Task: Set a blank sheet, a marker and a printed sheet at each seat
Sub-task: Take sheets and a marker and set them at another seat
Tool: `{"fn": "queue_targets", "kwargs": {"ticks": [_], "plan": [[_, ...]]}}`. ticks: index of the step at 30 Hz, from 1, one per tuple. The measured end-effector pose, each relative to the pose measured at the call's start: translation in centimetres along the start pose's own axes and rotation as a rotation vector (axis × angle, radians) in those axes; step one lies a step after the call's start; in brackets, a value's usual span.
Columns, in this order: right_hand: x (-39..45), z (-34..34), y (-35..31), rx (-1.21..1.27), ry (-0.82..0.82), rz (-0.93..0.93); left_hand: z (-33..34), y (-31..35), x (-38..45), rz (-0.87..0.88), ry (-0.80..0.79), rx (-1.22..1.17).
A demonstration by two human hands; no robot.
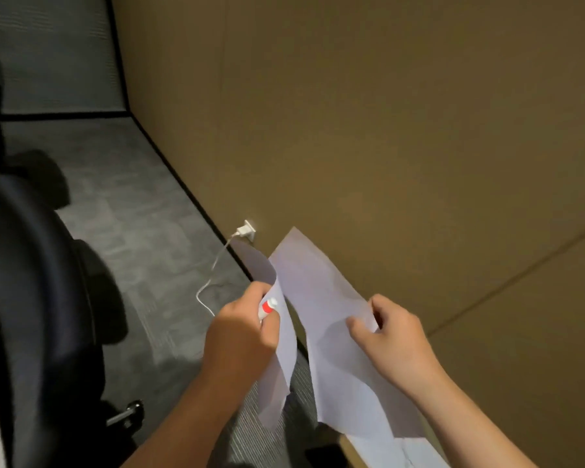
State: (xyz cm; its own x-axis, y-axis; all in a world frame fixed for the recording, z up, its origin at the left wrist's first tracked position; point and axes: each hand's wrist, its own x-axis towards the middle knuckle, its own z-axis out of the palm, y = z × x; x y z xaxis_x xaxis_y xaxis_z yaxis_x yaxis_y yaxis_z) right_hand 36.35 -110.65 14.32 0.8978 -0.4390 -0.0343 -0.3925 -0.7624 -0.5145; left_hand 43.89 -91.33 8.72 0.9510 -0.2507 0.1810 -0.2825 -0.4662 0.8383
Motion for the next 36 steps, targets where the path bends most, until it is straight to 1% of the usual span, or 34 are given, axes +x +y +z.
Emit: {"fn": "queue_targets", "kwargs": {"ticks": [2,3,6,9,10,12,14,15,17,19,21,23,26,29,32,34,36], "plan": [[2.4,0.2,-0.6,0.023,-0.043,-0.035,0.0,-0.1,1.7,-0.027,0.012,0.079],[5.1,0.5,-1.0,0.076,-0.071,-0.070,0.0,-0.1,3.6,-0.043,0.035,0.099],[11.1,2.1,-3.5,0.135,-0.150,-0.134,-0.8,-0.9,8.9,-0.163,0.073,0.121],[17.5,4.4,-5.8,0.192,-0.187,-0.192,-1.8,-1.9,13.9,-0.284,0.099,0.121],[20.3,5.4,-6.7,0.193,-0.209,-0.195,-2.1,-2.6,16.2,-0.291,0.140,0.145],[25.9,6.9,-8.9,0.216,-0.268,-0.216,-3.3,-4.1,20.3,-0.263,0.270,0.198],[31.3,8.4,-11.6,0.262,-0.351,-0.253,-4.9,-6.0,24.6,-0.305,0.348,0.173],[33.8,9.2,-13.3,0.276,-0.376,-0.287,-5.9,-6.8,26.6,-0.338,0.362,0.146],[37.4,10.1,-17.1,0.285,-0.414,-0.374,-8.0,-7.7,29.9,-0.352,0.362,0.106],[42.0,12.4,-22.2,0.291,-0.474,-0.485,-10.8,-9.4,34.1,-0.361,0.415,0.079],[43.4,13.0,-25.1,0.310,-0.514,-0.509,-12.3,-9.6,35.9,-0.352,0.418,0.099],[46.6,15.6,-29.6,0.319,-0.590,-0.566,-14.5,-11.9,39.0,-0.351,0.494,0.100],[51.2,19.2,-36.4,0.309,-0.679,-0.621,-18.4,-15.6,43.7,-0.341,0.525,0.102],[55.7,23.2,-44.1,0.319,-0.681,-0.713,-23.0,-20.5,48.9,-0.319,0.552,0.095],[58.8,26.3,-51.7,0.302,-0.677,-0.790,-28.8,-24.0,54.1,-0.271,0.599,0.138],[61.1,28.5,-57.8,0.260,-0.708,-0.833,-33.7,-26.2,57.6,-0.264,0.669,0.132],[62.7,29.8,-63.3,0.239,-0.689,-0.899,-38.3,-27.2,60.1,-0.246,0.766,0.163]]}}
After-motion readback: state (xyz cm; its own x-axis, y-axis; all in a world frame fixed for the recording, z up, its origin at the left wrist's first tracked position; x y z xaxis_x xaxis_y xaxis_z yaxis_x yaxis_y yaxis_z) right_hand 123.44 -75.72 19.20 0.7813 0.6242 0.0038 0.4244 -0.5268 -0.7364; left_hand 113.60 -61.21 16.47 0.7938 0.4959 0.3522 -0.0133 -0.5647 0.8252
